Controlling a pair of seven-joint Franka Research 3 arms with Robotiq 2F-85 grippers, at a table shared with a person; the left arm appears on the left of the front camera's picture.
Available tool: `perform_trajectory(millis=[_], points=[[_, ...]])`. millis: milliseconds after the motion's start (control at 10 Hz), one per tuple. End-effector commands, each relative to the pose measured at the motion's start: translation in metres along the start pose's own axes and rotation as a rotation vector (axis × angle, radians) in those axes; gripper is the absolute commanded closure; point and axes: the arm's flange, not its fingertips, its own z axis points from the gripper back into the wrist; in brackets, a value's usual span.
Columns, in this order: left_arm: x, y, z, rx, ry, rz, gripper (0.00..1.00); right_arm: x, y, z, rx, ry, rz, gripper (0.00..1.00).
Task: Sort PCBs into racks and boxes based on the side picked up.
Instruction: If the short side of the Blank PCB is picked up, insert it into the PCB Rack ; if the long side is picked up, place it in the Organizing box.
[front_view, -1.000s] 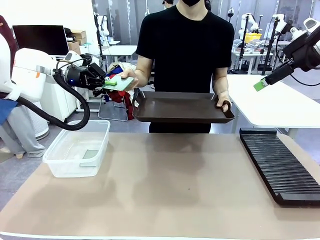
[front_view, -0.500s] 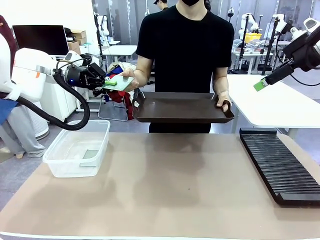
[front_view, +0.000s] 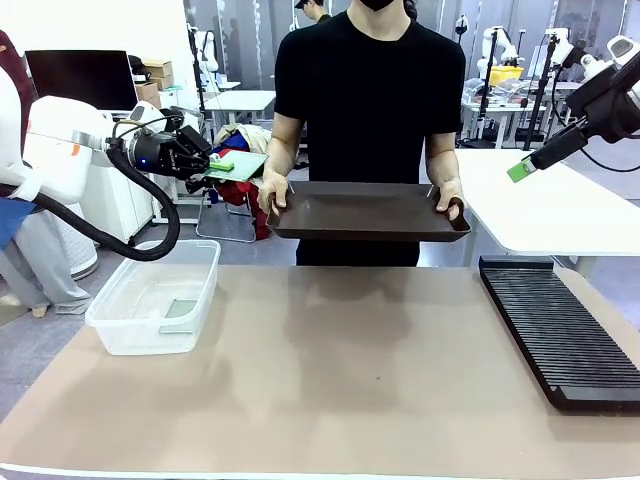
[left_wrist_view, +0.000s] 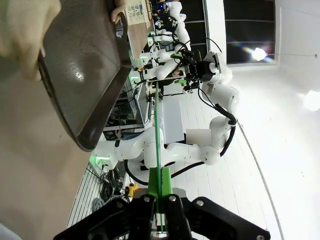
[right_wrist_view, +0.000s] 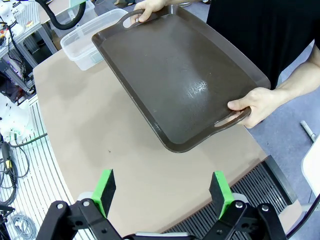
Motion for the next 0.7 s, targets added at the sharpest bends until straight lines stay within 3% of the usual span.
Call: perform_trajectory(millis=[0,600], points=[[-0.0006,-0.0007,-0.0004,-0.003,0.004,0.000,1.00,-0.0003,0.0003,-0.0008,0.015,-0.012,0.002,0.00],[-0.0006,-0.0007,-0.0004,-0.003,0.004,0.000,1.00,-0.0003,0.0003,-0.0008,0.015,-0.012,0.002,0.00]])
